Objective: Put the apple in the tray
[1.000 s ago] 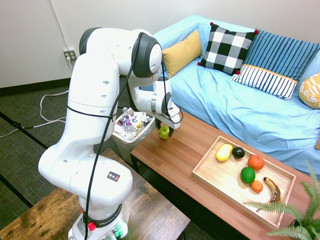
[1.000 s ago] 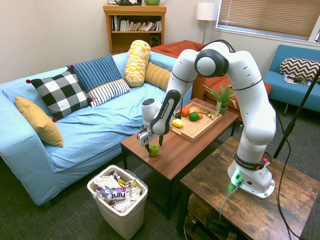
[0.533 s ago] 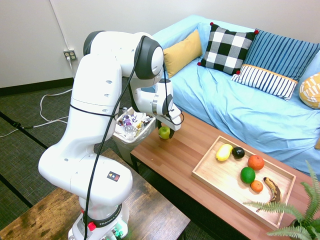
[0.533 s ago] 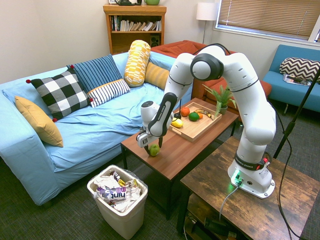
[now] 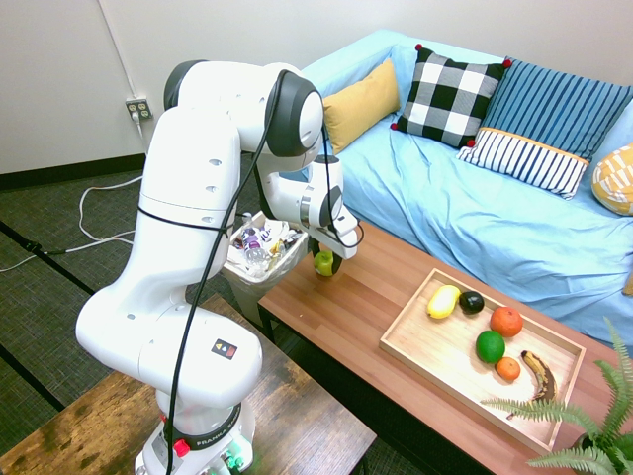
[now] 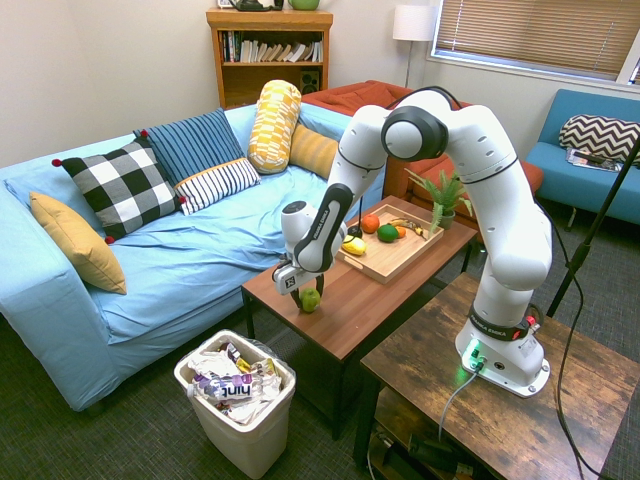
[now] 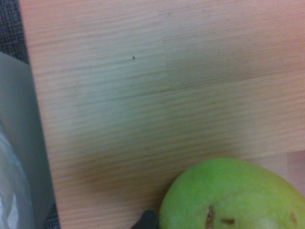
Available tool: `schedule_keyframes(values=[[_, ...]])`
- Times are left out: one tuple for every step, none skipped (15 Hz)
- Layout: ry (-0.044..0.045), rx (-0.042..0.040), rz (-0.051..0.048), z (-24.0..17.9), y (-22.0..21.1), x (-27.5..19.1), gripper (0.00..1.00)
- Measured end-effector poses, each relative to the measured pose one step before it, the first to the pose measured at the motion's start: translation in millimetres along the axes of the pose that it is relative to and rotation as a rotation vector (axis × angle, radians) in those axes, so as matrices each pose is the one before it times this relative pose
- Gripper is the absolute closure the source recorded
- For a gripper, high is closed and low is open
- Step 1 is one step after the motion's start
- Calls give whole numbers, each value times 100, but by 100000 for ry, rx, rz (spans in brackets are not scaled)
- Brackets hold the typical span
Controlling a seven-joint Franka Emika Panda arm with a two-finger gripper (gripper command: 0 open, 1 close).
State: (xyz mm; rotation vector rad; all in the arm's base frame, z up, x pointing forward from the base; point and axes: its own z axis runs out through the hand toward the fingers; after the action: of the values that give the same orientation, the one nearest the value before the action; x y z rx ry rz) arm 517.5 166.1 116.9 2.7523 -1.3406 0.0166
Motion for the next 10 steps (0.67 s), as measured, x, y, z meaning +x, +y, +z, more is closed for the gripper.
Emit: schedule_keyframes(values=[[435,1080,1153,-1219,38,900,100],[648,698,1536,-1650,134,1332,100],[918,841,2031,-1917,300,1769,100],[982,774,2578,-1704,644,1984,100],[1086,490,2391,-1460,1099,2122,100],[1192,-325,2370,-1030,1411,2109,100],[902,-789,2647,-690,1559,2081,100],[793,-835,3076,-256,1672,2128,100],[582,-1065,3011,67,1747,2153,100],[156,-1093,3035,241,1748,2111,100]])
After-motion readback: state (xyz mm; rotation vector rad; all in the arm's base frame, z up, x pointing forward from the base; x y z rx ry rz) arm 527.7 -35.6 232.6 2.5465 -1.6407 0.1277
